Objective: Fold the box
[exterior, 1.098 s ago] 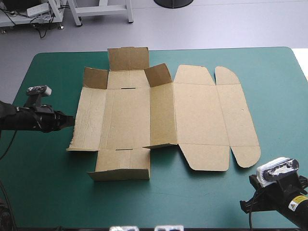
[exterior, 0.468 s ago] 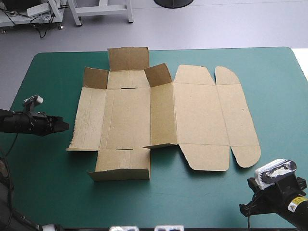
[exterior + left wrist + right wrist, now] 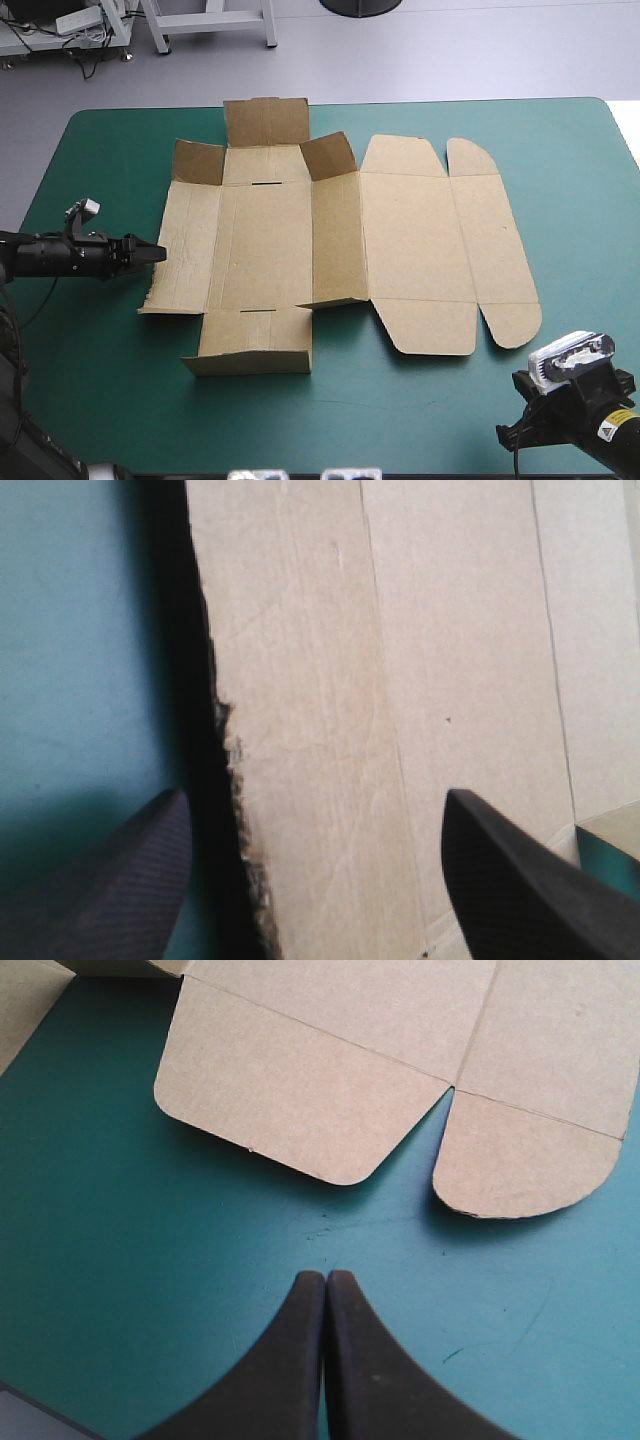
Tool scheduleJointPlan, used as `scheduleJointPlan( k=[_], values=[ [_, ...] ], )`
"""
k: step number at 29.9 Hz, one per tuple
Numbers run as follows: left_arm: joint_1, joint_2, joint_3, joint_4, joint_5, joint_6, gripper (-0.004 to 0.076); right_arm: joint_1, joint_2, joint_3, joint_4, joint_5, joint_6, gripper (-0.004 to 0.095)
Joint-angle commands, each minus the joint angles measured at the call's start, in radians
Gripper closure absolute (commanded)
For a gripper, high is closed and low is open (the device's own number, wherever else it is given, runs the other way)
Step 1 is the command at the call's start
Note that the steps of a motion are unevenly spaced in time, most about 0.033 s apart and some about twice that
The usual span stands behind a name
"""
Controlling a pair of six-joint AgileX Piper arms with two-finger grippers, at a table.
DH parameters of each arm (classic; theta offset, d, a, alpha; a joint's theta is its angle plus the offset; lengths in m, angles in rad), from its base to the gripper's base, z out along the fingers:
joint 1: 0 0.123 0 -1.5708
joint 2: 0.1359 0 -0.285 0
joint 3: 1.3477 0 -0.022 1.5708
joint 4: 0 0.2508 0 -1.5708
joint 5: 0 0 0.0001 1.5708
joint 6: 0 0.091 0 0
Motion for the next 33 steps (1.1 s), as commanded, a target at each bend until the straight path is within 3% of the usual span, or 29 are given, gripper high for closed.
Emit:
scheduleJointPlan(
  k=[1, 11, 19, 21, 23, 27, 33],
  values=[
    [0.001, -0.036, -0.026, -0.080, 0.117, 0.013, 0.0214, 0.002, 0.006, -0.025, 0.019, -0.053, 0.002, 0.0928],
    [-0.020, 0.035, -0.026, -0.072, 0.121, 0.008, 0.0214, 0.002, 0.006, -0.025, 0.019, -0.061, 0.002, 0.0928],
    [-0.155, 0.079, -0.026, -0.060, 0.104, 0.008, 0.0222, 0.002, 0.006, -0.025, 0.019, -0.072, 0.004, 0.0928],
    [-0.189, 0.082, -0.026, -0.060, 0.064, 0.008, 0.0272, 0.002, 0.006, -0.025, 0.021, -0.072, 0.004, 0.0928],
    [-0.211, 0.082, -0.026, -0.065, 0.025, 0.006, 0.0373, 0.002, 0.006, -0.025, 0.023, -0.070, 0.004, 0.0928],
    [-0.221, 0.082, -0.026, -0.099, -0.016, 0.008, 0.0738, 0.002, 0.006, -0.025, 0.035, -0.059, 0.004, 0.0927],
    [-0.221, 0.078, -0.026, -0.124, 0.006, 0.072, 0.0728, 0.002, 0.006, -0.025, 0.042, -0.050, 0.004, 0.0928]
  ],
)
